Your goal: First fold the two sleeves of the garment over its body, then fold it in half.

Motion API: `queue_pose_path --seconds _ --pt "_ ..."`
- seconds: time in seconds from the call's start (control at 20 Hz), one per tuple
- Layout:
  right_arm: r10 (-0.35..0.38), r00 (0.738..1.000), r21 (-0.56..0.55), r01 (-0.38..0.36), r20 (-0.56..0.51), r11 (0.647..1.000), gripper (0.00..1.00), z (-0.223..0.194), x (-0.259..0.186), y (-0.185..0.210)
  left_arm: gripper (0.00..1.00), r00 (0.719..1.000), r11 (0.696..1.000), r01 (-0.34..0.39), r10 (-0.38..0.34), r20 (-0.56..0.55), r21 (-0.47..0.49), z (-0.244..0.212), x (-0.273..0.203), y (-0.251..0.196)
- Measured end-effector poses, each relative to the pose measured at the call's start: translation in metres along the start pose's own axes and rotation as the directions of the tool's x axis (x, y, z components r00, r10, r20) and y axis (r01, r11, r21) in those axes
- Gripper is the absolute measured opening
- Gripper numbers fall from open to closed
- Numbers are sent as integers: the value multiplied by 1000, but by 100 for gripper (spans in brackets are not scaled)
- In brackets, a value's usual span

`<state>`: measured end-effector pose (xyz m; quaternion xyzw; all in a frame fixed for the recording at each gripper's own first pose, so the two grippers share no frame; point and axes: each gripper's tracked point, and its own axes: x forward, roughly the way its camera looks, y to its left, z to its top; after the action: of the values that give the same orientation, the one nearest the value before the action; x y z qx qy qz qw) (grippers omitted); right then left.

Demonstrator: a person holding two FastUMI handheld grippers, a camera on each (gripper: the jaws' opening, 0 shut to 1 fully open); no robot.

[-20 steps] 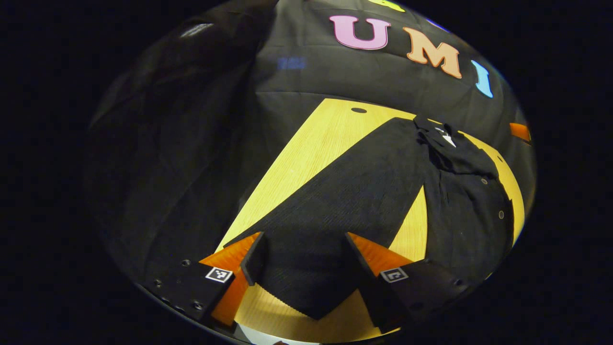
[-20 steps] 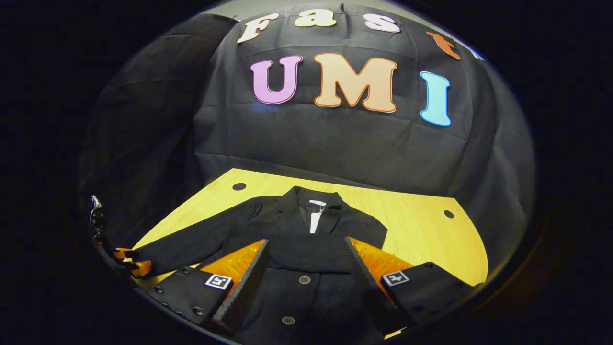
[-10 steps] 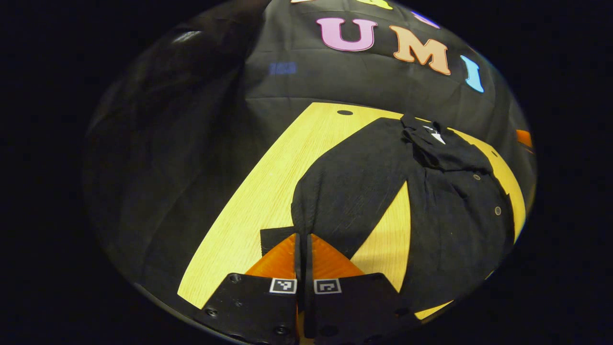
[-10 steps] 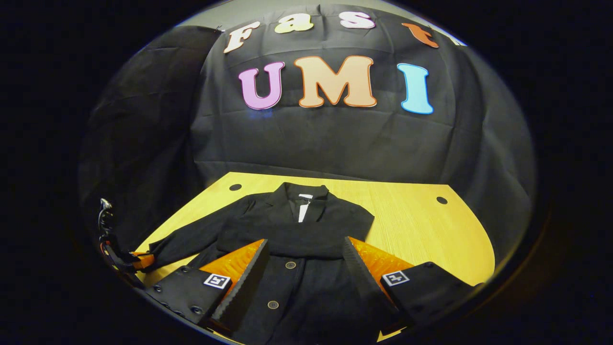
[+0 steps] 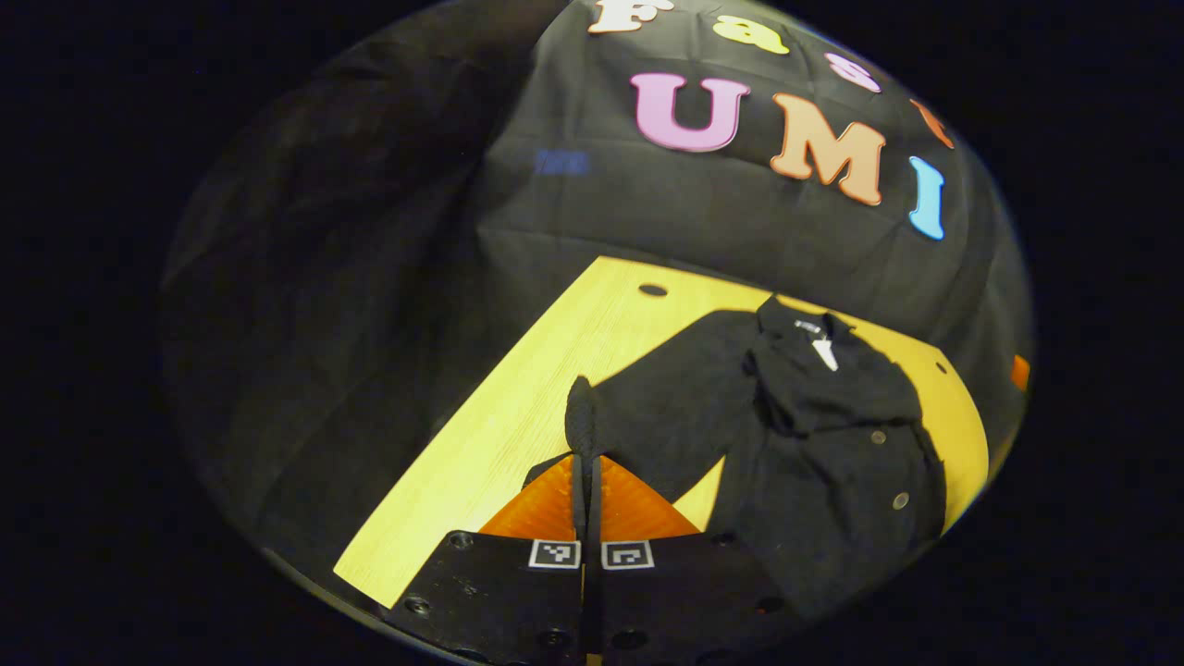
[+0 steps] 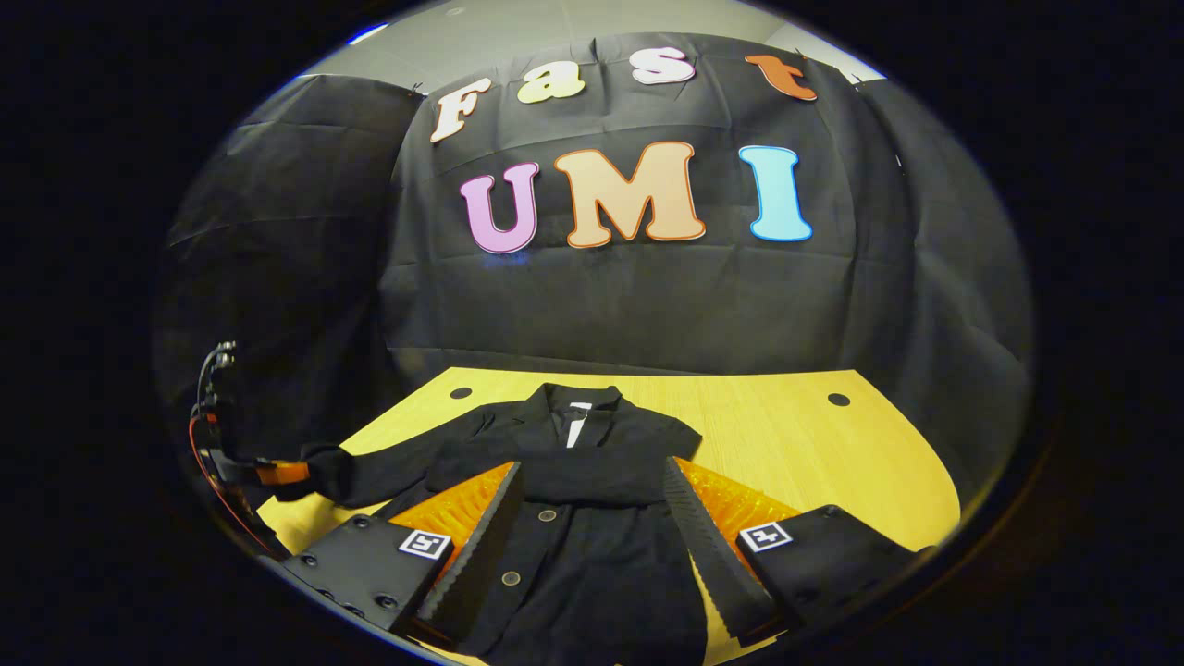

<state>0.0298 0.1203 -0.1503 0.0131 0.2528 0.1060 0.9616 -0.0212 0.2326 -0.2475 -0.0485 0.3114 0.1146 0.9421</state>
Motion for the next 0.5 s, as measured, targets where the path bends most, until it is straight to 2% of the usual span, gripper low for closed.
queue_pose_path --seconds 0.15,0.2,0.25,0.3,0.4,0.5 --pt "18 1000 34 -19 22 999 95 -4 -13 -10 0 998 999 8 -10 61 42 36 1 -24" --pt "21 999 37 -22 33 999 97 -5 -16 -14 0 996 999 16 -20 85 47 46 1 -33" --pt "20 999 37 -22 39 999 94 -5 -18 -18 0 994 999 19 -24 103 50 56 3 -41" --pt "19 999 39 -20 40 999 98 -7 -20 -21 0 994 998 26 -31 107 54 61 6 -48" --pt "15 999 51 -17 40 999 94 -9 -25 -24 0 991 995 63 -72 116 78 74 7 -69" --pt "-3 998 59 0 56 998 98 -7 -27 -30 0 983 986 91 -112 147 143 91 12 -88"
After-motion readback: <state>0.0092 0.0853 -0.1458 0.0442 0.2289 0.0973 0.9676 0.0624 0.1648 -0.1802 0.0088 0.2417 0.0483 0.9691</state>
